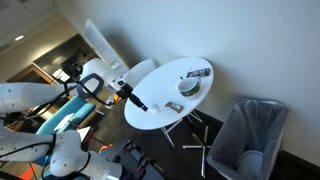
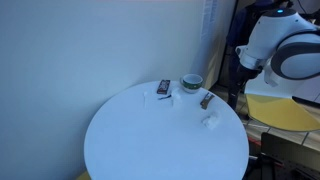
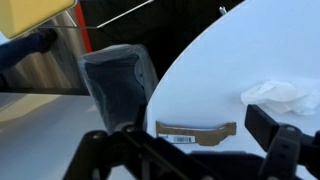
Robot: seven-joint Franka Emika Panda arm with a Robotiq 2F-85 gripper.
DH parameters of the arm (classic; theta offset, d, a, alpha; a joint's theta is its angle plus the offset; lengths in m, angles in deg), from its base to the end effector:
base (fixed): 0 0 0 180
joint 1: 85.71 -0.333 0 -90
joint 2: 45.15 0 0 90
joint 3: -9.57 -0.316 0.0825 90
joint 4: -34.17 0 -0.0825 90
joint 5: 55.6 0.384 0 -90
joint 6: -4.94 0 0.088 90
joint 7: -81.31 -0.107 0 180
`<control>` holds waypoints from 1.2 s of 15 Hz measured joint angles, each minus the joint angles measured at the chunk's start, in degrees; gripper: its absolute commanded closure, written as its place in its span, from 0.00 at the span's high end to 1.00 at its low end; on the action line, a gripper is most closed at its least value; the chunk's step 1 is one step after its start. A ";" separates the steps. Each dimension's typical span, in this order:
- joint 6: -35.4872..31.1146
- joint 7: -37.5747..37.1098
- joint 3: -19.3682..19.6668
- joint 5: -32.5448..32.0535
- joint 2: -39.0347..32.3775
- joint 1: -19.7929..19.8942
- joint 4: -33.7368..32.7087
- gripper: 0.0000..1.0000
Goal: Put the paper in the bin
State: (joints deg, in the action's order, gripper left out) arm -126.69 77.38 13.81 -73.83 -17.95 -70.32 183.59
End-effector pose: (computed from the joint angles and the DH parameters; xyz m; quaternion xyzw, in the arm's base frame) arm 0.3772 -0.1415 0.4258 0.9849 -0.1054 0.0667 0.1198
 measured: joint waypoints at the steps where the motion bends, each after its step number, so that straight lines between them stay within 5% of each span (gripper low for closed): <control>1: 0.00 0.00 0.00 0.00 0.00 0.00 0.00 1.00; 9: -0.17 0.18 0.28 1.34 -0.01 -0.60 -0.02 1.00; 14: -0.64 6.02 1.78 13.08 -1.68 -8.72 -0.48 1.00; 18: -5.27 4.39 -1.39 12.28 -6.92 -11.45 -0.52 1.00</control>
State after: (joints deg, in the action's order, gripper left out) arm -131.96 81.77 12.42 -61.55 -24.87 -81.78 183.06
